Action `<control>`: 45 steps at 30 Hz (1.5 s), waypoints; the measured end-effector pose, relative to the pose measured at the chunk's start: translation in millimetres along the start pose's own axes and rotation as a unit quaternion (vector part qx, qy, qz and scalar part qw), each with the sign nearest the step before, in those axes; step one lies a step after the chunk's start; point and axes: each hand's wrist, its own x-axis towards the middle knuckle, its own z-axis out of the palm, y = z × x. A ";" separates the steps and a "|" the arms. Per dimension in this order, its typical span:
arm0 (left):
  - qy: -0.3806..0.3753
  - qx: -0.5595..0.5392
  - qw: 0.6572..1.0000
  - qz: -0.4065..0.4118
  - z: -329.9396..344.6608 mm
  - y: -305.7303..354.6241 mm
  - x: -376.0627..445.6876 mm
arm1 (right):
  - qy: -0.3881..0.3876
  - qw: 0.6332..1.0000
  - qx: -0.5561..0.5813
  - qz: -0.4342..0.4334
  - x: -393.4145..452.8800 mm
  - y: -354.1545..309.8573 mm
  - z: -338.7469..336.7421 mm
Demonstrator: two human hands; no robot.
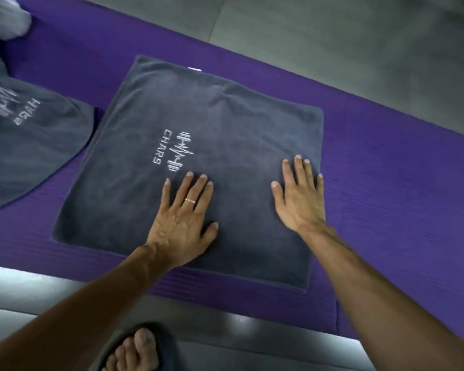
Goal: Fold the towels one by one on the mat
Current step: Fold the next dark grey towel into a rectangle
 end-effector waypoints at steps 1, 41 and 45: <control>0.002 -0.007 1.000 0.013 0.1 7.9 4.9 | 0.013 1.000 0.017 -0.021 -9.0 -3.2 -1.6; 0.009 0.044 0.997 -0.060 -23.7 -86.2 231.6 | 0.040 0.999 -0.035 0.009 172.8 11.0 -35.3; 0.016 0.052 0.997 -0.058 -21.7 -87.3 231.4 | -0.023 0.981 -0.011 -0.190 130.3 -15.5 -19.3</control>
